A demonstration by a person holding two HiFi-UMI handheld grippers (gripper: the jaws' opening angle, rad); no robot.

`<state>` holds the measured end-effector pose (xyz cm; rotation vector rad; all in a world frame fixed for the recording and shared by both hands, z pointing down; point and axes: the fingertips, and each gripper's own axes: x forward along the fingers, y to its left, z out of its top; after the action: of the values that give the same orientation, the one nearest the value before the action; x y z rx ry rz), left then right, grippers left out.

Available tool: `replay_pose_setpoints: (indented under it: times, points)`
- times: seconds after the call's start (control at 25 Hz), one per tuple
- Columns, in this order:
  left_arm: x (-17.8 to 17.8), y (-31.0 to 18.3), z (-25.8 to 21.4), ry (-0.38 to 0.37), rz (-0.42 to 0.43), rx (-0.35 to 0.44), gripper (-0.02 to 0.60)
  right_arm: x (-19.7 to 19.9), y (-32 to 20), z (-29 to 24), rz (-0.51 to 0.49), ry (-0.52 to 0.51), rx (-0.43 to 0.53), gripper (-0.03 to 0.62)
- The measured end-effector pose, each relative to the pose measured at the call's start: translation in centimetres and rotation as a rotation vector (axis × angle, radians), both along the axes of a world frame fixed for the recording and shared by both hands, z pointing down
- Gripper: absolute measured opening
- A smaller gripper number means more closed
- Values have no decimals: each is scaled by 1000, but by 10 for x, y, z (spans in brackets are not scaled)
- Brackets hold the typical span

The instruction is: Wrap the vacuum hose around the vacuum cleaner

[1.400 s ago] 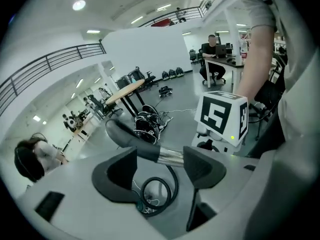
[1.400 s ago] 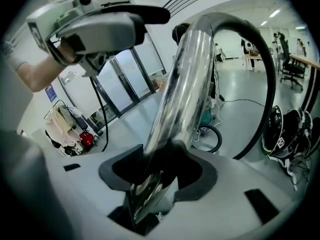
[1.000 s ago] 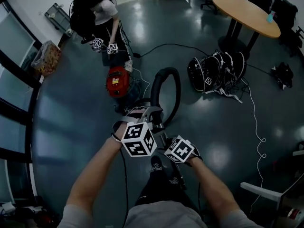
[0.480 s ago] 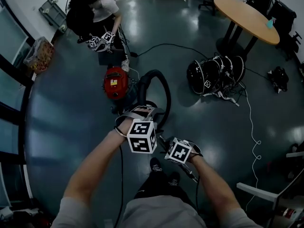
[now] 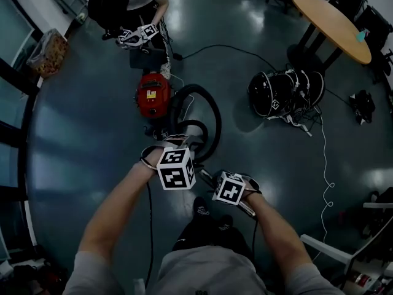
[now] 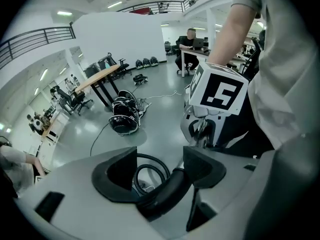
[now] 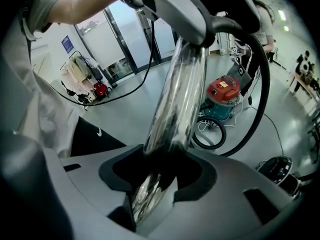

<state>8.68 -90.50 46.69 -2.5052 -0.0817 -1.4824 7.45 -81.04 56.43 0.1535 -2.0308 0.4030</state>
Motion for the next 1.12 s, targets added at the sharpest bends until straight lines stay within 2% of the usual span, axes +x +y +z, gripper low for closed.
replay_pose_setpoints:
  times: [0.24,0.48,0.76,0.84,0.92,0.96,1.12]
  points:
    - [-22,-3,14,9,-88,-105,287,-3,-5,11,-89,45,-12,184]
    - [-16,-7,26,37,-175,-223,261,30,-20,16,-189,98,15,181]
    - [37,0,54,-3,-284,-341,247,109,-34,38,-362,154,39,176]
    - [49,11,73,-80,-266,-361,247,136,-39,50,-434,181,49,175]
    - [58,27,100,-174,-209,-341,247,162,-44,64,-509,216,61,173]
    - [64,33,112,-190,-203,-331,247,173,-47,71,-546,234,70,172]
    - [95,37,147,-148,-294,-358,247,209,-61,100,-666,284,97,167]
